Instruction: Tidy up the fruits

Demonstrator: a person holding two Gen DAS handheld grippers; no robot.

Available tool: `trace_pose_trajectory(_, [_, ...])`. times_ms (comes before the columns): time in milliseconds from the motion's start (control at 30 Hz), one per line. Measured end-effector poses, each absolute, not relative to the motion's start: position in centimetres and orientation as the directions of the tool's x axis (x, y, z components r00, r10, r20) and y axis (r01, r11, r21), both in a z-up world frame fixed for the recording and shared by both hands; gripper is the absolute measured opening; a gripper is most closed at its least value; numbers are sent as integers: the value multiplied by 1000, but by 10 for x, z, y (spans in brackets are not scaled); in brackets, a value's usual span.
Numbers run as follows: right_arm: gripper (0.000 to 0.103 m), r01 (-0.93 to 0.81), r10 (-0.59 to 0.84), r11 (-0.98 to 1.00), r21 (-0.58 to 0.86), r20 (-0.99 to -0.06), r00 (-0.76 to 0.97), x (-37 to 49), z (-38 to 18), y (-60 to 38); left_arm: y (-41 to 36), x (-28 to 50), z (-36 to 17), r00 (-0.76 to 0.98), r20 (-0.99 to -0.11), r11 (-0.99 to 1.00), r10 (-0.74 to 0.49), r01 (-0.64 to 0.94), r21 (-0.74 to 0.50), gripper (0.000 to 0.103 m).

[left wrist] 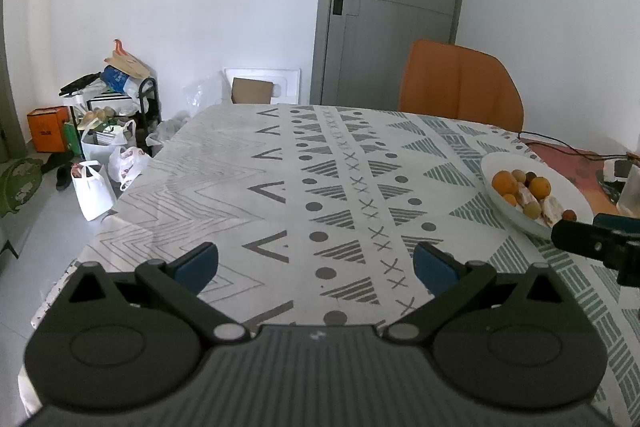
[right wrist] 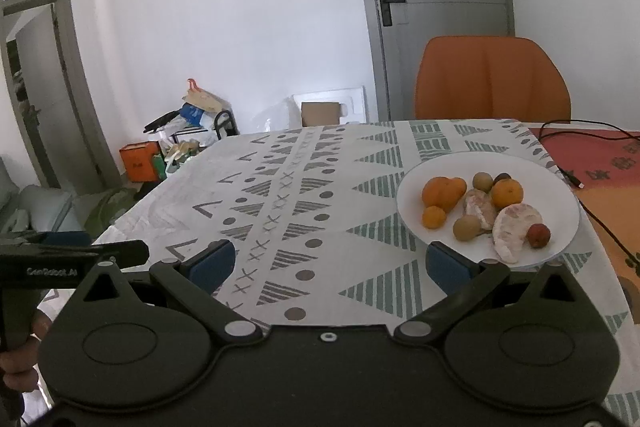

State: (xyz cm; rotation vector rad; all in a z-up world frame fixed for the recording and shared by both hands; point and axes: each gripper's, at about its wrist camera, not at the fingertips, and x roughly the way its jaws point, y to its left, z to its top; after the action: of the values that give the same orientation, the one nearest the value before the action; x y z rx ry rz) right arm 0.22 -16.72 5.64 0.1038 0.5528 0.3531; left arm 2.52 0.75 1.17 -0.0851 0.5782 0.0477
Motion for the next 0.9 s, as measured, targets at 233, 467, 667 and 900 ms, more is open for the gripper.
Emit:
trace_pose_trajectory(233, [103, -294, 351, 936, 192, -501, 791, 3, 54, -166, 8, 25, 11, 837, -547, 995, 23, -72, -67, 103])
trace_pose_trajectory(467, [103, -291, 346, 938, 188, -499, 794, 3, 54, -168, 10, 26, 10, 836, -547, 995, 27, -76, -67, 103])
trace_pose_trajectory(667, [103, -293, 347, 938, 186, -504, 791, 3, 53, -166, 10, 26, 9, 834, -552, 995, 25, -72, -63, 103])
trace_pose_trajectory(900, [103, -294, 338, 941, 167, -516, 787, 4, 49, -163, 7, 29, 6, 827, -562, 996, 28, -68, -50, 103])
